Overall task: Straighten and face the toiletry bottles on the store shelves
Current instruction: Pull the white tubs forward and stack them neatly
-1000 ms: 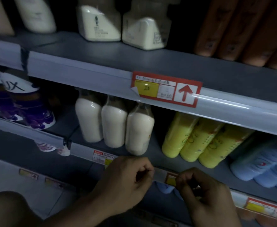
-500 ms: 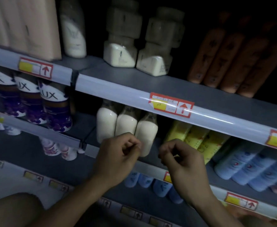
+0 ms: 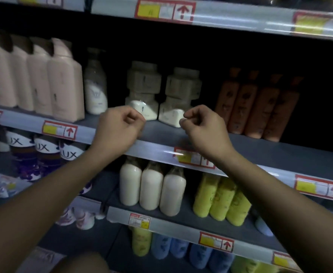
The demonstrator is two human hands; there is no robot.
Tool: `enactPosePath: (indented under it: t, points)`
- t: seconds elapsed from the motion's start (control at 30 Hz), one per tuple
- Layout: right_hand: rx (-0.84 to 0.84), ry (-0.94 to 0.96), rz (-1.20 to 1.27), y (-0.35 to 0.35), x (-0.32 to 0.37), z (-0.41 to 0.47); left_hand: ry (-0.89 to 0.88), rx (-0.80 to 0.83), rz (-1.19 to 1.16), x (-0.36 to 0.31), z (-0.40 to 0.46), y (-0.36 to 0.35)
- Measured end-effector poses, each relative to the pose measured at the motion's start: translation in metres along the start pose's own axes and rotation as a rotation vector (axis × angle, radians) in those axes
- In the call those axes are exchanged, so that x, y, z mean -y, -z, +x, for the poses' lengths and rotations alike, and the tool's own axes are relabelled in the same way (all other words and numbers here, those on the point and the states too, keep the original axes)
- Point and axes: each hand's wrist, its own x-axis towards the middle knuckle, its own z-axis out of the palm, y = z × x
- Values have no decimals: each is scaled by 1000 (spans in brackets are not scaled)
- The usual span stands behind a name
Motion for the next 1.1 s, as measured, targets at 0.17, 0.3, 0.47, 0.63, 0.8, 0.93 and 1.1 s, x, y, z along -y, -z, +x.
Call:
enactPosePath:
  t: [0.17,0.3,0.47,0.63,0.8,0.93,1.1]
  points:
    - [93,-200,-90,-16,-31,45,21,-22,239,22,52,1]
    - [57,-295,-140,-28,-55,76,121,32,356,43,91,-4]
    - [86,-332,-192,-48,-67,112,232,115,439,62,132,-20]
    - [113,-302,-331,-65,-66,135,256,73,423,64,158,-34]
    - [138,-304,-369,-70,-73,143,250,99,390,81,174,-33]
    - [169,-307,-370,-63,-72,142,240,112,318,90,177,-28]
    - [167,-320,-282,-50,-71,136,164,148,264,88,176,-24]
